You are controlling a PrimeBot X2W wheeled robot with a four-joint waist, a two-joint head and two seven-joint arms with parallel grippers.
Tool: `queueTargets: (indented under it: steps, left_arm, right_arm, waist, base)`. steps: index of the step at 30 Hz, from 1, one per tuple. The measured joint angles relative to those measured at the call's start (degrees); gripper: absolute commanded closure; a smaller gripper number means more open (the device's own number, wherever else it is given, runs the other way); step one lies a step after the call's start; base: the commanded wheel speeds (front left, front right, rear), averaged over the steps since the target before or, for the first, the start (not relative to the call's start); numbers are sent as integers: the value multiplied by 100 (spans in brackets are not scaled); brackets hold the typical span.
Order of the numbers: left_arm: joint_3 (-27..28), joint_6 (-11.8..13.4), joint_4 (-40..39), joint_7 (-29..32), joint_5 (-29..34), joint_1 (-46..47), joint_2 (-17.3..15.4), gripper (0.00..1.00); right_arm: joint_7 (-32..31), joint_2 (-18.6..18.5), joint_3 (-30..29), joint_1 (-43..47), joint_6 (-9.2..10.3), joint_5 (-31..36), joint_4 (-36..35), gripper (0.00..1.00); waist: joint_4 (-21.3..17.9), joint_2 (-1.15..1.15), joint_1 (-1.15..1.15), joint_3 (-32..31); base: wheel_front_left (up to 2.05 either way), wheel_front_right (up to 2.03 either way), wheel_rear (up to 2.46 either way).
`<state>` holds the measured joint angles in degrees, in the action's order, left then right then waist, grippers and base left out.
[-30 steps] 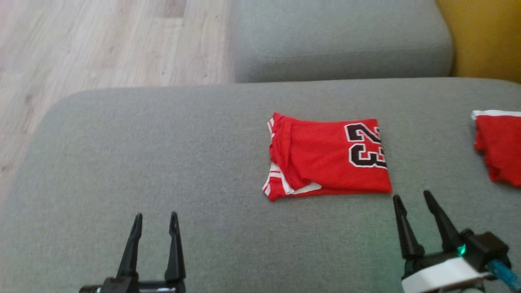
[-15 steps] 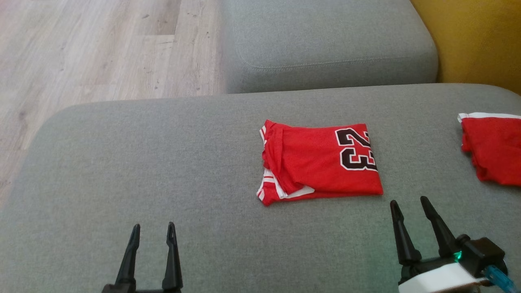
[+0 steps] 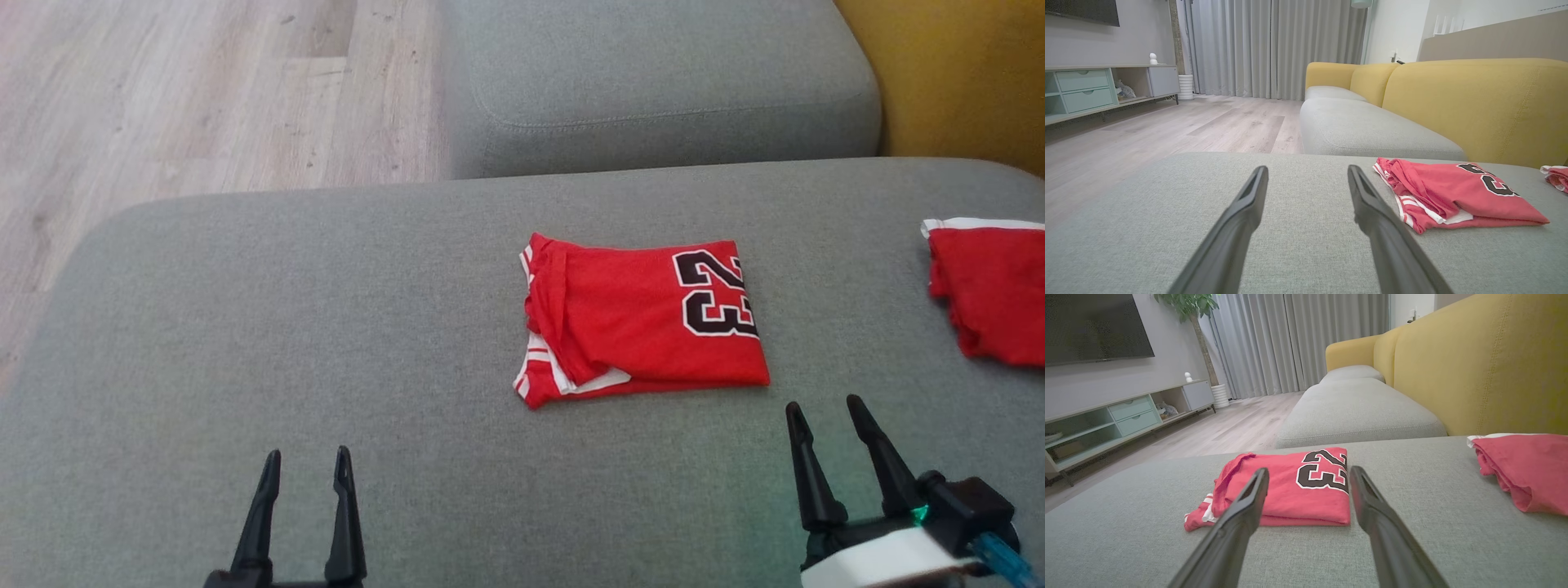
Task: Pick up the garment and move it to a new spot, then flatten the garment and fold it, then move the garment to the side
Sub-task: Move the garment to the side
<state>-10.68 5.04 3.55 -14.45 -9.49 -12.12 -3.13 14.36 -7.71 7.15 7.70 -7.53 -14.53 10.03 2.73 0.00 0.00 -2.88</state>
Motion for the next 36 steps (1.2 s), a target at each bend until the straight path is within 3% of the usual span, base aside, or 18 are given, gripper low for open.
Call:
queueTargets:
  steps: [8,13,20,26,27,29,30,36]
  left_arm:
    - [-27,8,-19,0,-1,15,0,0]
    - [-130,9,-114,0,-1,179,1,0]
    - [-399,34,-187,0,-2,759,5,0]
    - [-571,52,-144,0,-27,978,9,0]
    - [-579,53,-143,0,-27,1009,9,0]
    - [-579,80,-123,0,-29,1063,9,0]
    - [-575,103,-123,0,-29,1078,9,0]
    - [-556,102,-110,0,-63,1080,10,0]
  right_arm:
    - [0,32,15,-299,0,-93,622,0]
    - [-16,11,44,-1386,0,-278,1558,0]
    - [-720,-100,-81,-3203,0,-599,3000,0]
    - [-1029,-209,53,-3980,0,-769,4094,2]
    - [-1083,-202,109,-4046,0,-812,4251,15]
    - [-1102,-178,210,-4152,0,-962,4391,78]
    - [-1101,-174,282,-4213,0,-1047,4415,100]
    - [-858,-226,648,-4355,0,-1178,4503,100]
  waist:
    - [-4,0,0,207]
    - [26,0,0,540]
    - [134,0,2,1161]
    - [299,0,2,1569]
    - [322,0,2,1615]
    - [353,0,1,1686]
    - [352,0,0,1708]
    - [172,0,0,1737]
  base:
    - [0,0,0]
    - [0,0,0]
    - [0,0,0]
    - [0,0,0]
    - [0,0,0]
    - [0,0,0]
    - [0,0,0]
    - [0,0,0]
